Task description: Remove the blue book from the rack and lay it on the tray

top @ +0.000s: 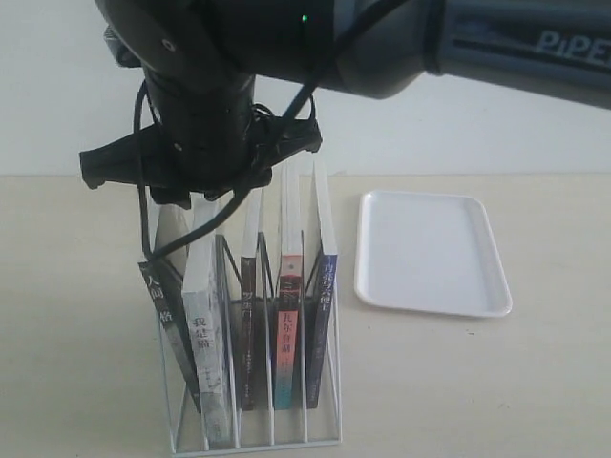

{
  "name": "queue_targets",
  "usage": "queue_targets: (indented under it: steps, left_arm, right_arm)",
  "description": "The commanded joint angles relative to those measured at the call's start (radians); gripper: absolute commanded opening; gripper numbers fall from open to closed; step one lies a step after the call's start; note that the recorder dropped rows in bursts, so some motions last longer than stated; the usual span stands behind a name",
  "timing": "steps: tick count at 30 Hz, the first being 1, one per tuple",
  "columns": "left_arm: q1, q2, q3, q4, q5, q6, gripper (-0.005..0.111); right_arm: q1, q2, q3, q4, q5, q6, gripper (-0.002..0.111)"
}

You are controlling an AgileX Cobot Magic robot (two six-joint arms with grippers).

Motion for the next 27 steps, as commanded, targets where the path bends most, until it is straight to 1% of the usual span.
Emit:
queue_targets:
  steps: [1,7,13,16,19,21,27]
  left_arm:
    - [0.003,-0.002,0.003,-0.003,-0.001,0.004,0.004]
    - [0.003,-0.002,0.003,-0.003,-0.001,0.004,0.004]
    - [0.003,-0.002,0.003,-0.003,-0.001,0.004,0.004]
    - [0.003,-0.002,0.003,-0.003,-0.001,0.004,0.004]
    - [0.003,-0.002,0.003,-0.003,-0.001,0.004,0.004]
    - [0.003,-0.002,0.003,-0.003,-0.001,0.004,0.004]
    - [0.003,-0.002,0.003,-0.003,-0.001,0.004,0.004]
  right_arm:
    - [0.0,-0.068,-0.008,-0.059,0.048,-0.022,0.046]
    - [-0.002,-0.102,-0.008,-0.095,0.136,-0.047,0.046]
    - [-0.001,-0.057,-0.008,-0.086,0.111,-0.068,0.045]
    - [-0.003,-0.027,-0.008,-0.086,0.107,-0.073,0.04]
    - [-0.014,-0.008,-0.008,-0.081,0.107,-0.073,0.03]
    - [-0.027,-0.001,-0.008,-0.062,0.109,-0.07,0.026]
    - [-0.045,0.009,-0.008,-0.019,0.09,-0.077,0.039]
